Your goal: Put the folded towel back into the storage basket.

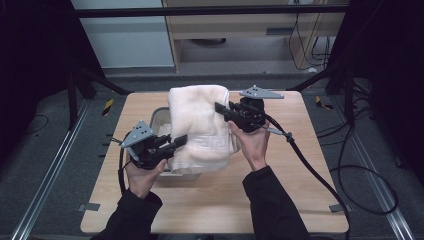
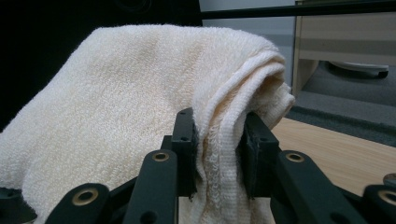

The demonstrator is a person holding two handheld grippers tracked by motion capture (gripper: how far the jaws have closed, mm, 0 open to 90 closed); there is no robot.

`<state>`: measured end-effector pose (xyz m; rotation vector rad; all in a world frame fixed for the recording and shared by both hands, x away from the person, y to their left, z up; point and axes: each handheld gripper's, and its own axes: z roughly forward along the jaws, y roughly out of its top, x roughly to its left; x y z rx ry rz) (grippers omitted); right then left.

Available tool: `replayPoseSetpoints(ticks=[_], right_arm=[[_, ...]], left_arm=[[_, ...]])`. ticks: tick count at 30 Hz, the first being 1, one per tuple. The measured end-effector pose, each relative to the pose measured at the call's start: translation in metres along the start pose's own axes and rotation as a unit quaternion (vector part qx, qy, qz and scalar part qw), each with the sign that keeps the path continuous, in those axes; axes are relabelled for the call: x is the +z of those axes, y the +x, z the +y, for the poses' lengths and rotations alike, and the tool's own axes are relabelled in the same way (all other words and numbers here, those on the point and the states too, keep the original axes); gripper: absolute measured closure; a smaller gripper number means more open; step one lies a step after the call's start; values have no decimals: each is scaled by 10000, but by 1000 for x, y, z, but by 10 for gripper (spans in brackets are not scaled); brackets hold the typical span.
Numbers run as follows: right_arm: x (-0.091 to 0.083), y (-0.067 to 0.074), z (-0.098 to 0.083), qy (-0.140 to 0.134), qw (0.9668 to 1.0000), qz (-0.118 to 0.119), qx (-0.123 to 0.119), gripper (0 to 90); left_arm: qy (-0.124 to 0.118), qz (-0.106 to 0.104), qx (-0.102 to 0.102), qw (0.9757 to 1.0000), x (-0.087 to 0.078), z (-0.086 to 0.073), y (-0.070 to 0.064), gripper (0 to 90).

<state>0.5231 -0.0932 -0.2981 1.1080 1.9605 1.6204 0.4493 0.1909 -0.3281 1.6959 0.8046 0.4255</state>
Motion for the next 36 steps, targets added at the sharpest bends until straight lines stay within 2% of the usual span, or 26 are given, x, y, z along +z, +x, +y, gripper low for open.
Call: replayPoseSetpoints(ticks=[15,36], right_arm=[[29,17,7,50,9999,96,-9,703],[64,32,11,96,9997,217,-54,701]], left_arm=[[-94,208,-170,9996,-19,-1,24,713],[-161,453,-331,9983,-33,-7,50,713]])
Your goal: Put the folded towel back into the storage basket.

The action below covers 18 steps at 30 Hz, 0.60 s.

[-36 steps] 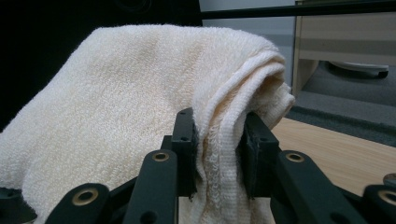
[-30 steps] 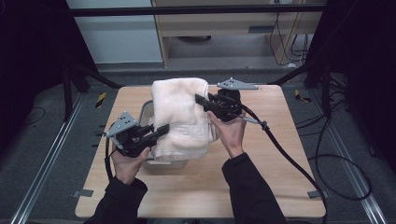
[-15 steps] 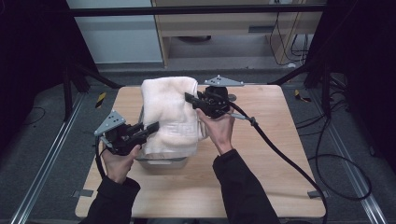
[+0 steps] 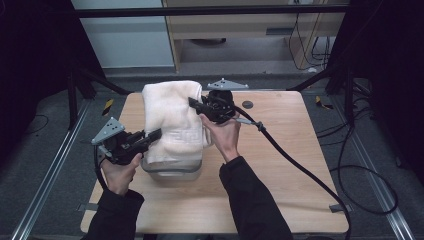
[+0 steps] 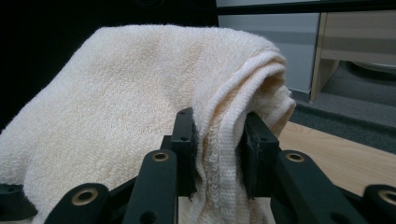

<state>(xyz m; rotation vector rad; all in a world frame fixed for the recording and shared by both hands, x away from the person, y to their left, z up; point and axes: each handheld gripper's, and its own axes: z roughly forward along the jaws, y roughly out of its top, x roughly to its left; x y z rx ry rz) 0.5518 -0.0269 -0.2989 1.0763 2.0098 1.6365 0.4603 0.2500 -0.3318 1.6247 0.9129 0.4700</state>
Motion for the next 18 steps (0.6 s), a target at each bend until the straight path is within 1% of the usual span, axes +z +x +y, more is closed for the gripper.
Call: replayPoseSetpoints(ticks=[6,8,11,13,18], right_arm=[[8,2,0,31,10000,-6,-6,701],[11,3,-1,39,10000,-1,1,701],[18,2,-6,125,9999,-39,-12,700],[19,1,-7,140,9999,-47,-14,700],[29,0,-14,223,9997,-93,-8,697]], left_arm=[[9,33,-39,10000,-1,-2,7,713],[48,39,-36,10000,-1,-3,10,713],[114,50,-63,9999,2,-7,14,713],[140,76,-49,9999,3,-9,16,713],[202,113,-55,9997,6,-14,24,713]])
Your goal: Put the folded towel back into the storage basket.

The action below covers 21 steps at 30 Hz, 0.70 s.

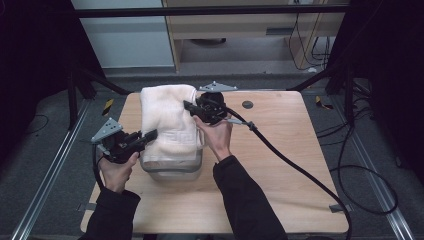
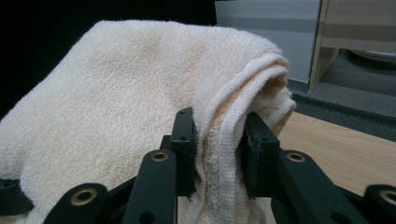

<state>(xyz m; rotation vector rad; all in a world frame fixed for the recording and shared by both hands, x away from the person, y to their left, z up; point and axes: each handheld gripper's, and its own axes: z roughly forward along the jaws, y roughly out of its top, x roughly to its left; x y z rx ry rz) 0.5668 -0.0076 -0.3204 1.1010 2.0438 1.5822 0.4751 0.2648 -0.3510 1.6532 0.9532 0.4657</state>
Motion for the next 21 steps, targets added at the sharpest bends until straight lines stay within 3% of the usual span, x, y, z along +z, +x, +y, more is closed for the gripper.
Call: replayPoseSetpoints(ticks=[21], right_arm=[[31,-8,-25,325,9993,-158,25,695]], left_arm=[[383,165,-144,9990,17,-20,15,713]])
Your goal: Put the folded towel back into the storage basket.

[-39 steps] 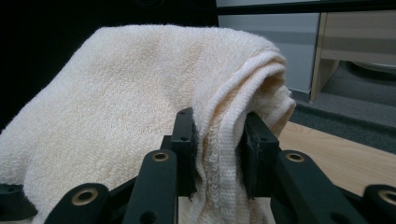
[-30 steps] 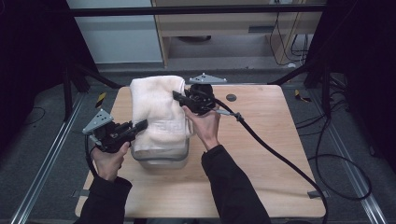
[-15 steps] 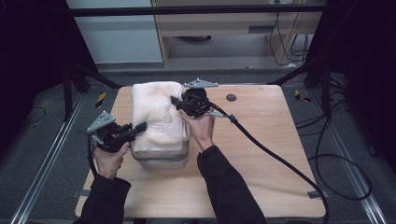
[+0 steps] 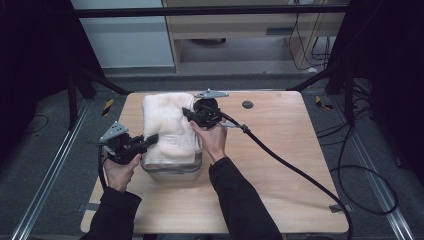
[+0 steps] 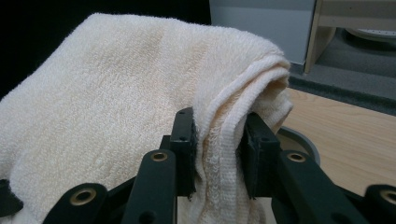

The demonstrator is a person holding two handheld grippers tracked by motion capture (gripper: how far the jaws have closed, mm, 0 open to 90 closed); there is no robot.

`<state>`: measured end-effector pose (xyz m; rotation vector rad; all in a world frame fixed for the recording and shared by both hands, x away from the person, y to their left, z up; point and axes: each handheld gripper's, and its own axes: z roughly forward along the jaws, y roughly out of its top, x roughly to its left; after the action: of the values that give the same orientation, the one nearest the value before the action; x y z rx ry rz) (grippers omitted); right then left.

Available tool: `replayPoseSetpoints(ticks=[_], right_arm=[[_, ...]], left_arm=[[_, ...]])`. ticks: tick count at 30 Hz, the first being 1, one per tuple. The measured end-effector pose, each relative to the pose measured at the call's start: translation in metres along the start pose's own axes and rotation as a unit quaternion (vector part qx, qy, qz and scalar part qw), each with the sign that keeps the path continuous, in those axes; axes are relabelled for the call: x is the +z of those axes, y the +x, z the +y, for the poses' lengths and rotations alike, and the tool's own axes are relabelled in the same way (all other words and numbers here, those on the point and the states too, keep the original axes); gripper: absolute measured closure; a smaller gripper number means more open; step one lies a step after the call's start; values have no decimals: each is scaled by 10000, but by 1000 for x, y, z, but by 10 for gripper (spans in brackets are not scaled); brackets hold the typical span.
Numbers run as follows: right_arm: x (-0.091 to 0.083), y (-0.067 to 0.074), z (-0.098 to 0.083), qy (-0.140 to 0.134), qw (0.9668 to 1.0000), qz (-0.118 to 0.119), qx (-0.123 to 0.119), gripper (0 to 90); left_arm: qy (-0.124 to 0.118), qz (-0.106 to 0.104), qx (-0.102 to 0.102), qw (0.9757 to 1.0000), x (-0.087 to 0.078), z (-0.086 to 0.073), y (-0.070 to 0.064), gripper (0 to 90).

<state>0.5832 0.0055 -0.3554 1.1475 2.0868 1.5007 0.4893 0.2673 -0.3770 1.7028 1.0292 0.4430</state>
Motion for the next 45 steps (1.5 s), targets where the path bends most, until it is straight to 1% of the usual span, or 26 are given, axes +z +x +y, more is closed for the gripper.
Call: replayPoseSetpoints(ticks=[9,12,21,26,29,33,35,39,41,42,43,45], right_arm=[[13,-2,-9,136,9999,-48,54,694],[16,-4,-13,170,9998,-31,85,692],[26,-6,-25,298,9994,-138,56,689],[30,-8,-32,343,9993,-172,37,688],[32,-10,-36,388,9991,-187,67,689],[36,-11,-40,460,9987,-220,70,689],[37,-11,-42,470,9986,-241,39,688],[40,-12,-47,496,9984,-287,-32,689],[41,-12,-48,530,9981,-300,-51,689],[41,-11,-50,534,9981,-310,-67,688],[41,-12,-50,529,9981,-311,-58,688],[43,-13,-51,592,9978,-299,-28,688]], left_arm=[[176,67,-22,9998,7,-7,6,713],[240,74,-27,9997,9,-9,8,713],[429,154,-59,9989,17,-15,13,712],[547,209,-54,9983,22,-19,14,711],[616,234,-61,9978,26,-21,14,711],[713,289,-30,9970,30,-24,15,710],[758,347,3,9965,33,-25,15,710],[846,403,8,9956,38,-28,16,710],[891,420,50,9951,39,-29,17,709],[887,414,26,9952,39,-29,17,709],[888,381,-46,9953,40,-30,17,708],[944,376,-37,9948,42,-30,19,706]])
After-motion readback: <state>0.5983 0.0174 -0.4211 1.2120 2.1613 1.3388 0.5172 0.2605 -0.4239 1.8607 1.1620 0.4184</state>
